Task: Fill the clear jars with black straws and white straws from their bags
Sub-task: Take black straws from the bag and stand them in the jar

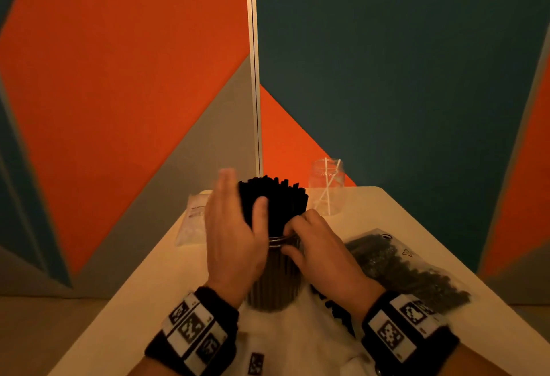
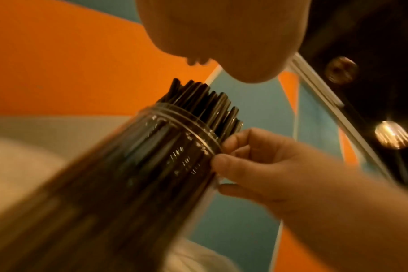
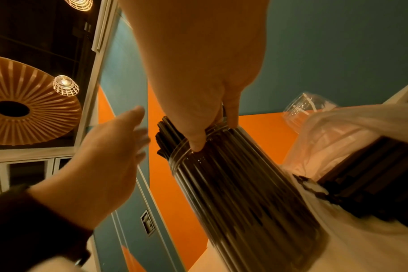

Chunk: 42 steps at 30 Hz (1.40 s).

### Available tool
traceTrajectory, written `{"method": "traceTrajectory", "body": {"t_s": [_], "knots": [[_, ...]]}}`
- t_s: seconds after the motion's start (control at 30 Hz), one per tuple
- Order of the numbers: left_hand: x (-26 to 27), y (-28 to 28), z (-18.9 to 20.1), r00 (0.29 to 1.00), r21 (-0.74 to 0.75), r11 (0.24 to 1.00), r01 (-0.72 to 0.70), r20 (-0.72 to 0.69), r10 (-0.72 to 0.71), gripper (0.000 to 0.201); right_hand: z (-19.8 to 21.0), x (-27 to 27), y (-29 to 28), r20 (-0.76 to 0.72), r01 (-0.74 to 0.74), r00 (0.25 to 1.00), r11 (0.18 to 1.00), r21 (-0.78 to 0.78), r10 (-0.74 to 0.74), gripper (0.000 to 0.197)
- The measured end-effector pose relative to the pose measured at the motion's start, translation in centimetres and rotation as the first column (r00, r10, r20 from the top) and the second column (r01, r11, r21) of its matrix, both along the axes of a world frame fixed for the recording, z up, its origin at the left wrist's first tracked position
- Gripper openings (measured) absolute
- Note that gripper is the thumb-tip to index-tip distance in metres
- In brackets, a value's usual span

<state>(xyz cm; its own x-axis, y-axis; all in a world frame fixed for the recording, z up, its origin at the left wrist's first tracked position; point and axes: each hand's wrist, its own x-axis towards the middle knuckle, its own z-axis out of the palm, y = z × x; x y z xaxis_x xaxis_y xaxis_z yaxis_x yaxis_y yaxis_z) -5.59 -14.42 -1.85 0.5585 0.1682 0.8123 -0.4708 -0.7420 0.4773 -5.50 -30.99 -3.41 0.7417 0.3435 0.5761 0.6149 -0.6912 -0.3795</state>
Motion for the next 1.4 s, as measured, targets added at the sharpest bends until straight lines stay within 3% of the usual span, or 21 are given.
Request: {"method": "traceTrajectory", "body": {"t_s": [0.07,0.1,0.3,0.43,0.53,0.6,0.77,0.97,1.2,1.3,1.4], "knots": [[-0.2,-0.8,-0.8,0.98,-0.342,0.938,0.058,-0.159,-0.119,0.075,-0.1,0.0,0.0,-0.015,0.004,1.0,1.0,-0.007,-0.004,0.024],[-0.2,-1.3,-1.1,0.966,-0.396,0.914,0.083,-0.194,-0.172,0.079,-0.1,0.1,0.1,-0.023,0.003,1.0,1.0,-0.014,-0.004,0.024],[1.0,-3.1,0.5,0.975,-0.057,0.992,0.11,-0.189,-0.119,0.074,0.2,0.3,-0.1,0.015,-0.028,0.999,0.999,-0.039,0.028,0.023],[1.9,-2.7,1.4,0.941,0.045,0.956,0.29,-0.197,-0.276,0.064,0.6,0.8,-0.9,0.015,-0.03,0.999,0.998,-0.05,0.03,0.024],[2.0,-1.9,1.0,0.923,-0.005,0.936,0.352,-0.165,-0.348,0.063,0.7,1.1,-1.5,0.001,-0.05,0.999,0.998,-0.041,0.05,0.027],[1.8,-1.6,0.6,0.943,-0.112,0.949,0.294,-0.127,-0.308,0.063,0.8,1.1,-1.7,-0.022,-0.069,0.997,0.998,-0.001,0.069,0.029],[0.5,-0.6,-0.3,0.998,-0.219,0.975,-0.035,-0.06,0.022,0.061,0.9,1.0,-1.5,-0.07,-0.077,0.995,0.997,0.016,0.078,0.029],[0.0,-1.3,0.5,0.988,-0.363,0.928,0.086,-0.09,-0.127,0.043,1.1,0.6,-2.3,-0.17,-0.089,0.982,0.996,-0.022,0.083,0.032],[-0.2,-2.1,1.0,0.955,-0.326,0.916,0.234,-0.1,-0.28,0.042,1.4,0.6,-2.5,-0.196,-0.078,0.978,0.996,-0.031,0.07,0.034],[-0.6,-1.7,0.9,0.971,-0.275,0.938,0.211,-0.053,-0.234,0.04,1.2,0.2,-2.6,-0.193,-0.106,0.977,0.992,-0.069,0.091,0.041],[-1.7,-1.7,1.3,0.985,-0.123,0.979,0.16,0.085,-0.151,0.038,1.4,-0.3,-3.2,-0.17,-0.112,0.98,0.993,-0.029,0.106,0.05]]}}
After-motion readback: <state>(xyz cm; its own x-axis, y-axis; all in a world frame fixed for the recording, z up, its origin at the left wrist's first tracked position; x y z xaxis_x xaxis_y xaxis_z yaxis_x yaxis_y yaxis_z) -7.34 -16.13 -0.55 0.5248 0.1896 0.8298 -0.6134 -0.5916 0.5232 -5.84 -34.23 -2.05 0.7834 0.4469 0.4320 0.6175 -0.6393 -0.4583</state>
